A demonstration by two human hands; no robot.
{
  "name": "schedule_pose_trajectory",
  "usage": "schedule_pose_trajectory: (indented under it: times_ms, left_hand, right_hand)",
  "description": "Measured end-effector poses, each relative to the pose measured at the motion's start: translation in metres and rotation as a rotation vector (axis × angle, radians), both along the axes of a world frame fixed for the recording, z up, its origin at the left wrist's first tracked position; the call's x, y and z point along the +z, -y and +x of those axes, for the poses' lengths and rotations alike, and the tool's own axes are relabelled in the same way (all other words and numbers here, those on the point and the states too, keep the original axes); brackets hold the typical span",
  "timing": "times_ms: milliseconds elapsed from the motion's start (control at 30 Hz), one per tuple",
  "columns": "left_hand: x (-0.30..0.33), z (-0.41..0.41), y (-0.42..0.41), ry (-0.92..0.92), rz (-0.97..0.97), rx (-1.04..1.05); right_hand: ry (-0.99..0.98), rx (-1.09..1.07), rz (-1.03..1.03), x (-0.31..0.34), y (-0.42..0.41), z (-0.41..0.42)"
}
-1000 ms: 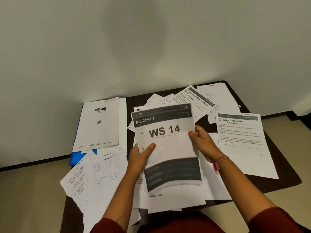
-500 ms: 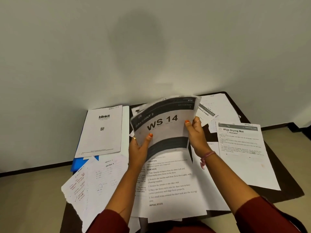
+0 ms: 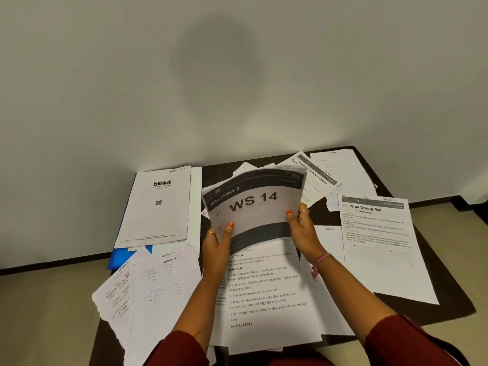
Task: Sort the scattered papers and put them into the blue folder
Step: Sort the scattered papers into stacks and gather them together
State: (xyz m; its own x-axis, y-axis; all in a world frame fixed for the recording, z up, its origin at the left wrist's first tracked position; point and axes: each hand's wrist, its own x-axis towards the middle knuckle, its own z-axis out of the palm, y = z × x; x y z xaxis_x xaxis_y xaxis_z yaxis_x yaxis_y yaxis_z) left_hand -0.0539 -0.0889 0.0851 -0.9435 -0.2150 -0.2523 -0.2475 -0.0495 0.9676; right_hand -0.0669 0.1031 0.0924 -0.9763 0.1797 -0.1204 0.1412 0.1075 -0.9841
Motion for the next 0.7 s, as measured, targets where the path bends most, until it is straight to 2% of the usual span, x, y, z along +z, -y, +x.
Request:
schedule_pose_trajectory:
  times_ms: [333, 533, 700]
  left_hand:
    - [-0.019, 0.006, -0.002, 0.066, -0.23, -0.102]
    - [-0.006, -0.021, 0.014, 0.102, -0.228, -0.057]
    - [0.014, -0.05, 0.058, 0.079, -0.236, 0.032]
  right_hand:
    - [0.069, -0.013, 0.246, -0.03, -0.011, -0.008]
    - [0.004, 0.001, 0.315, -0.01, 0.003, -0.041]
    - [0.125, 0.073, 0.267, 0.01, 0.037, -0.077]
